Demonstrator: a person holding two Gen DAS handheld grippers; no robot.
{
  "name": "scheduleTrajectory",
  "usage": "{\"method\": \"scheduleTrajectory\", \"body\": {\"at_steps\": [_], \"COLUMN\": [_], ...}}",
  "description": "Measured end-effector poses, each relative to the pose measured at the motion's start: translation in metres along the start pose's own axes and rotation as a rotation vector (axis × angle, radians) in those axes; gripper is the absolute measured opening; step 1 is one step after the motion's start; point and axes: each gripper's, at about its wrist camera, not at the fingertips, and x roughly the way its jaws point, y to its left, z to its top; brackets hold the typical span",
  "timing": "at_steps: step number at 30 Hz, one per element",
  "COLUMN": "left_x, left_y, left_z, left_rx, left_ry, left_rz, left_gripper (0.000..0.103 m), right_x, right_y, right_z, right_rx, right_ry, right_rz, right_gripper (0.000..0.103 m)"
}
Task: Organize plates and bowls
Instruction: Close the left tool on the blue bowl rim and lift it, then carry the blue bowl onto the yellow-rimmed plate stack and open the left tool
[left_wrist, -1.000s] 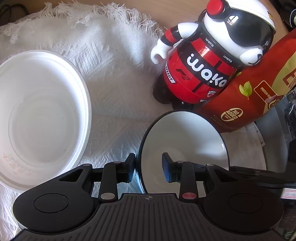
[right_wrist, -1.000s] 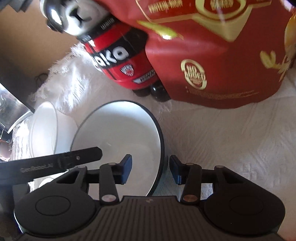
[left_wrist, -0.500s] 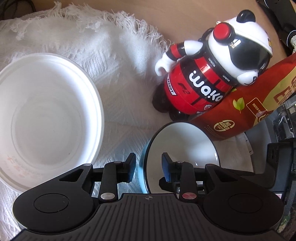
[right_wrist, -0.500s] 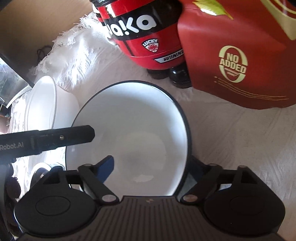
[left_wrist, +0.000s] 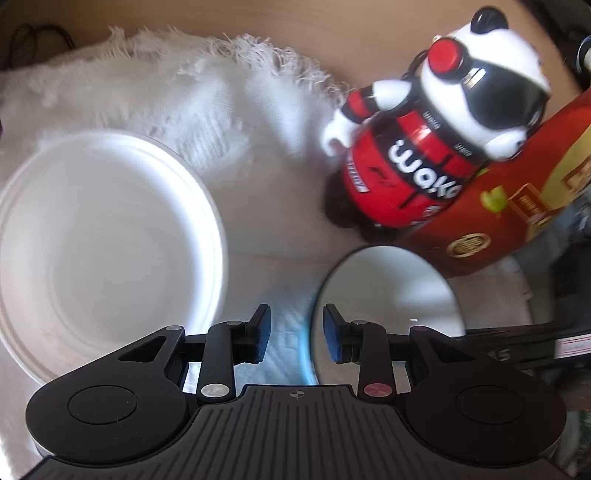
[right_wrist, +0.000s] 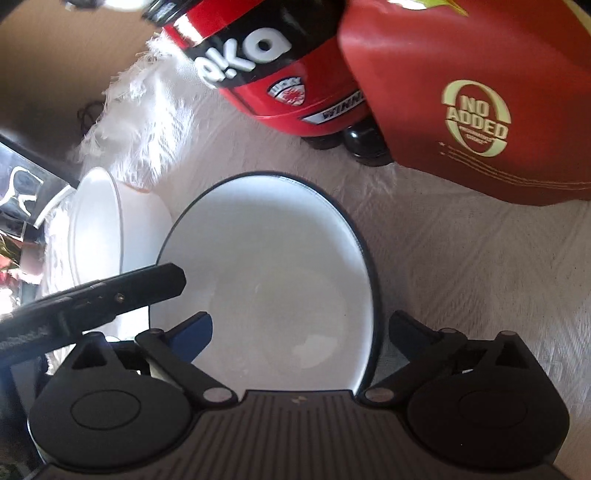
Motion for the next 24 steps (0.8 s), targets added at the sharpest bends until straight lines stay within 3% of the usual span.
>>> {"method": "scheduleTrajectory", "body": {"at_steps": [2,6,7,24], "left_x": [0.004,0.013,0.014,0.037], "left_y": [0.002,-0.001,-0.001,-0.029], "left_z": [0.0,0.0,0.0,0.005], "left_rx": [-0.008,-0.005,-0.011,0.045], "left_ry": [0.018,0.028,0.031,0.076], "left_rz": [-0.014,-0.03,-0.046,-0.066], "left_gripper": [0.034,0.03,0.027,0.028], "right_x": [-0.008,-0.016,-0.016,-0.032], "right_y": [-0.006,-0.012,-0.013,-0.018], "right_z": [-0.004,-0.012,-0.013,-0.02], "right_rx": [0.023,0.026,0.03,0.023], "right_ry": [-0.037,-0.082,-0.079,-0.129], "right_rz": [-0.006,-0.023,-0.023,-0.062], "right_gripper": [0.087,0.049,0.045,0.041]}}
